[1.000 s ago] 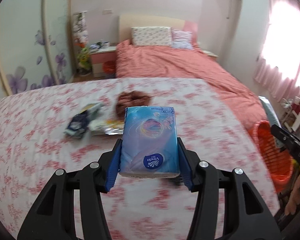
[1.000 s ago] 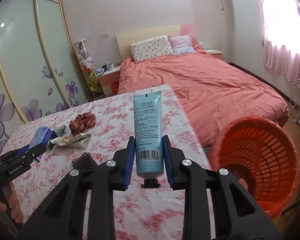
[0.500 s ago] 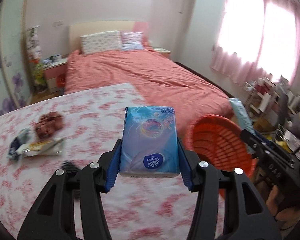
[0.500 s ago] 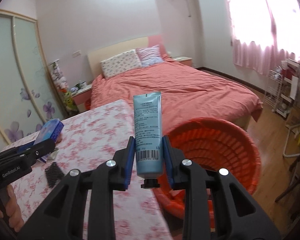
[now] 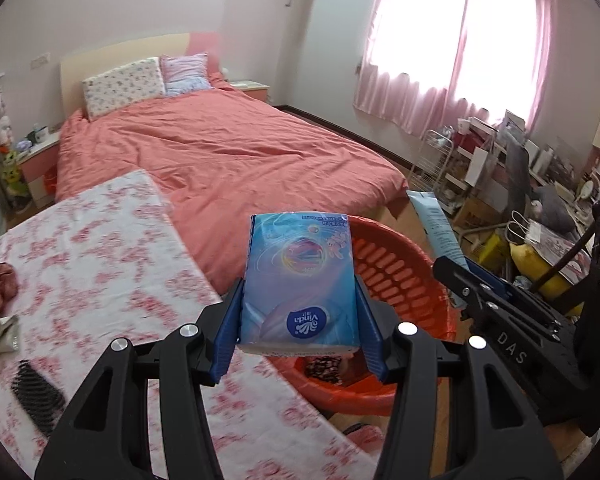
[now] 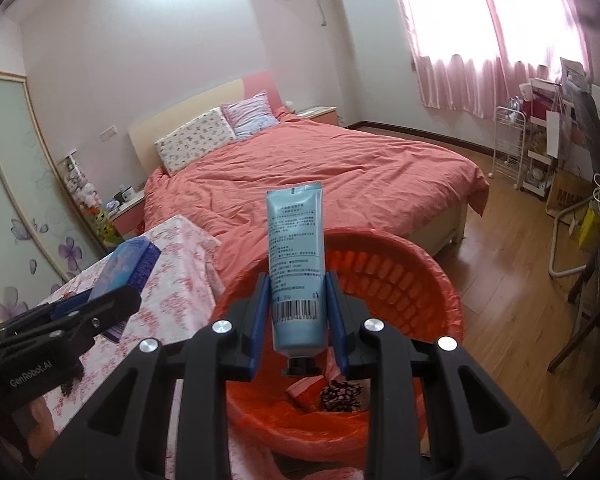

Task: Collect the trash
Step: 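Carry the tissue pack and blue tube over the red basket and open both tools, then move both open tools back to the bed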

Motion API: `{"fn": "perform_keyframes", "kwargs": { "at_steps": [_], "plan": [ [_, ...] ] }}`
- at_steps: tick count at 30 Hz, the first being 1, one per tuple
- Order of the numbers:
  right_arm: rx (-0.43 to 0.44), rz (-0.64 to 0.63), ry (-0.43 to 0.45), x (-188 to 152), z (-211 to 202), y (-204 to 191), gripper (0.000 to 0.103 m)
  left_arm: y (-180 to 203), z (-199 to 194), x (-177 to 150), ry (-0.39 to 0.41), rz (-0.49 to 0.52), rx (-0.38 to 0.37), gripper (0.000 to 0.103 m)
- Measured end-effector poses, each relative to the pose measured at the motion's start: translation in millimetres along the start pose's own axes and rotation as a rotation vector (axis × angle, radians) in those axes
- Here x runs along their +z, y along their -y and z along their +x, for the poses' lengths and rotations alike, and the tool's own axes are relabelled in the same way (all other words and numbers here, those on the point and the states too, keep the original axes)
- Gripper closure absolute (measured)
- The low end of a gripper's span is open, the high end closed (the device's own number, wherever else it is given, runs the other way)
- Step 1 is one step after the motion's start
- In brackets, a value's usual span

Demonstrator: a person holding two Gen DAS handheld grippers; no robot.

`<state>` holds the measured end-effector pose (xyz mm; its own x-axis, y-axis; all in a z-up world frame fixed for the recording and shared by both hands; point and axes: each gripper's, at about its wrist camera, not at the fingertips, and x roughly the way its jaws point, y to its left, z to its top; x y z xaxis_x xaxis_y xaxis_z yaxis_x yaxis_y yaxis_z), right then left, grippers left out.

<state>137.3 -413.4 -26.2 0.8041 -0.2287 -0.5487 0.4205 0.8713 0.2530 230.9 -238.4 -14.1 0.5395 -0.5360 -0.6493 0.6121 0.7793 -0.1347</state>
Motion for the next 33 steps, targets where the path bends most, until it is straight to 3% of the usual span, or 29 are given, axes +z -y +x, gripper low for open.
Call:
{"fn": "perform_keyframes", "kwargs": {
  "at_steps": [10, 14, 16, 25, 33],
  "plan": [
    [-0.007, 0.046, -0.027, 1.6, 28.6, 30.5, 0.075, 26.7, 36.6, 2.0, -0.061, 0.027, -0.039, 0.050],
    [-0.010, 0.066, -0.042, 0.0, 38.5, 38.2, 0.070, 28.4, 49.2, -1.3, -0.086, 0.020, -0.020, 0.035],
    [-0.012, 0.070, -0.053, -2.5, 42.6, 40.1, 0.066, 25.9, 49.3, -4.1, -0.094, 0.018, -0.004, 0.033],
    [-0.039, 0.012, -0.070, -14.6, 41.5, 22.5, 0.045, -9.9, 26.1, -20.3, -0.094, 0.015, 0.154, 0.025],
    [0.013, -0.067, -0.111, -27.6, 43.4, -31.7, 0.040, -86.8, -21.3, -46.4, -0.071, -0.078, 0.346, 0.020]
  ]
}}
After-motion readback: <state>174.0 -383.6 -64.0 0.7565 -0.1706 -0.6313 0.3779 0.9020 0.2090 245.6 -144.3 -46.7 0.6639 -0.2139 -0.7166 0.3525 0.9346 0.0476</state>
